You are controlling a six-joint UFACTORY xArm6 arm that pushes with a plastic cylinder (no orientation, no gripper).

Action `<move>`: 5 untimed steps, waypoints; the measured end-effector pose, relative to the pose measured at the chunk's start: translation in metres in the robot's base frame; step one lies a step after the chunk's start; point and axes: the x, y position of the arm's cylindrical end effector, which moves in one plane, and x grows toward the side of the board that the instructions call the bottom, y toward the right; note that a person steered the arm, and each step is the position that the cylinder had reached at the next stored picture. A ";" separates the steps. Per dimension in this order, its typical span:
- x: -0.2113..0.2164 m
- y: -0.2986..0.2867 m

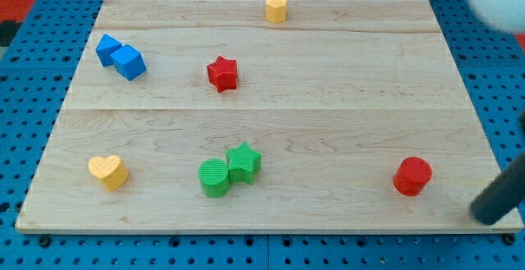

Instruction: Push the red circle into the red star

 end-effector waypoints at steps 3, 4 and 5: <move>-0.094 -0.118; -0.063 -0.035; -0.040 -0.102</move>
